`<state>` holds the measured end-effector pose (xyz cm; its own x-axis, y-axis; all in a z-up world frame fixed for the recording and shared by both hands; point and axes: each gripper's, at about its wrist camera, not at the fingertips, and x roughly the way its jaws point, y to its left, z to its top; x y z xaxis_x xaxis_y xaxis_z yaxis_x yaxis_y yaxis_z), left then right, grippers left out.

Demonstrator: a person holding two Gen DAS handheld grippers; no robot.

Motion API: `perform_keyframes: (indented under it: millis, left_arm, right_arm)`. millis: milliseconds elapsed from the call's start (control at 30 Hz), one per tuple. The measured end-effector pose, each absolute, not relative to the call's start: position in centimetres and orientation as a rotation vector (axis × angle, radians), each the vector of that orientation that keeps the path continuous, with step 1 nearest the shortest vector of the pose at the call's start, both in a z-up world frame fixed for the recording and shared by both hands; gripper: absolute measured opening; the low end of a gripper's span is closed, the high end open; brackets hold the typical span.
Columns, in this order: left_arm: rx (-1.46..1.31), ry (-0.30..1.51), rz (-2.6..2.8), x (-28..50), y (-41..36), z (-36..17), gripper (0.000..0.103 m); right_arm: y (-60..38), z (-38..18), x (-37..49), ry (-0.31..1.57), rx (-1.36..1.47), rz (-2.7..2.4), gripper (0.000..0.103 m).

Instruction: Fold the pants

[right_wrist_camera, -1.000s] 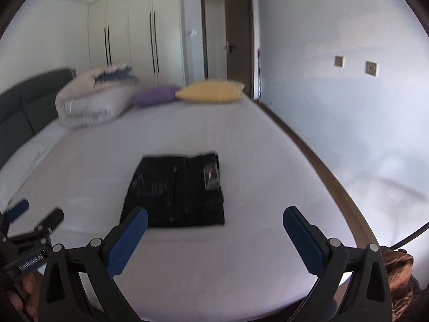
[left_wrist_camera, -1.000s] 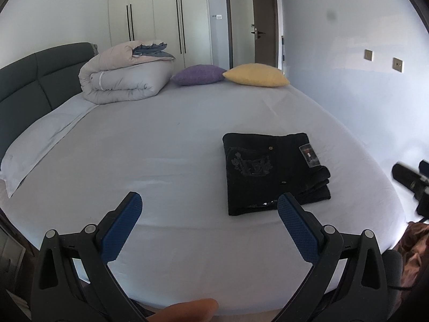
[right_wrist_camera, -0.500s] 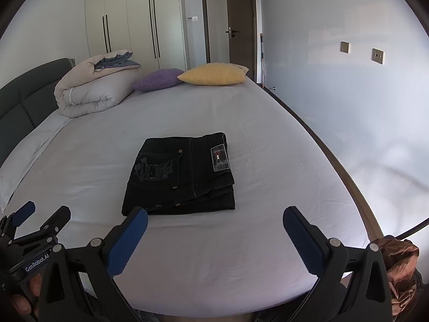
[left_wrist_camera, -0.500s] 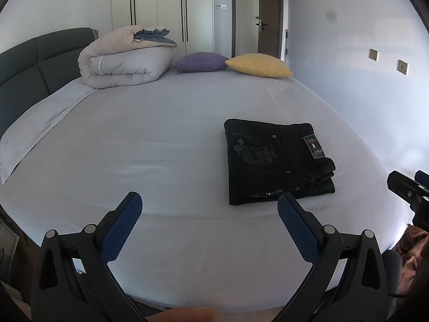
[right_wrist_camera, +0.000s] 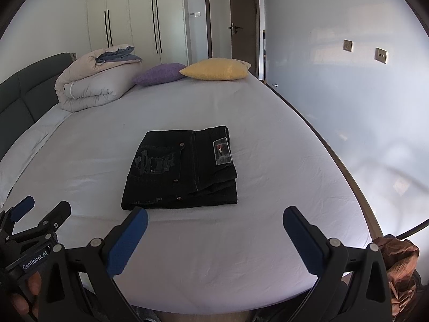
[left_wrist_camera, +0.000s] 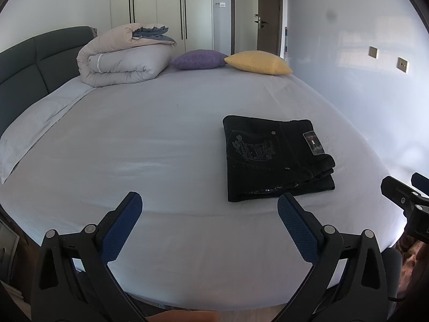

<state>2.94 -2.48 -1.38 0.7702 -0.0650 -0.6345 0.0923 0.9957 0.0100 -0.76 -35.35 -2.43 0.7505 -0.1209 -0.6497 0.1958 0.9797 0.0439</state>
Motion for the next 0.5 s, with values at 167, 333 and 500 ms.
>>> perform_keyframes:
  millis: [167,333,500]
  left_arm:
    - [0.044,0.689,-0.084,2.93,-2.55,-1.52,0.103]
    - [0.043,0.694,-0.082,2.92,-2.53,-1.71,0.103]
    - [0.043,0.695,-0.081,2.9,-2.51,-1.81,0.103]
  right_arm:
    - [-35.16,-2.62,-0.68,0.707,0.11,-0.17,0.103]
    - [-34.97,-2.75,-0.69,0.707,0.11,-0.169,0.103]
    - [-34.85,-2.79,-0.7,0.708,0.11,-0.166,0.103]
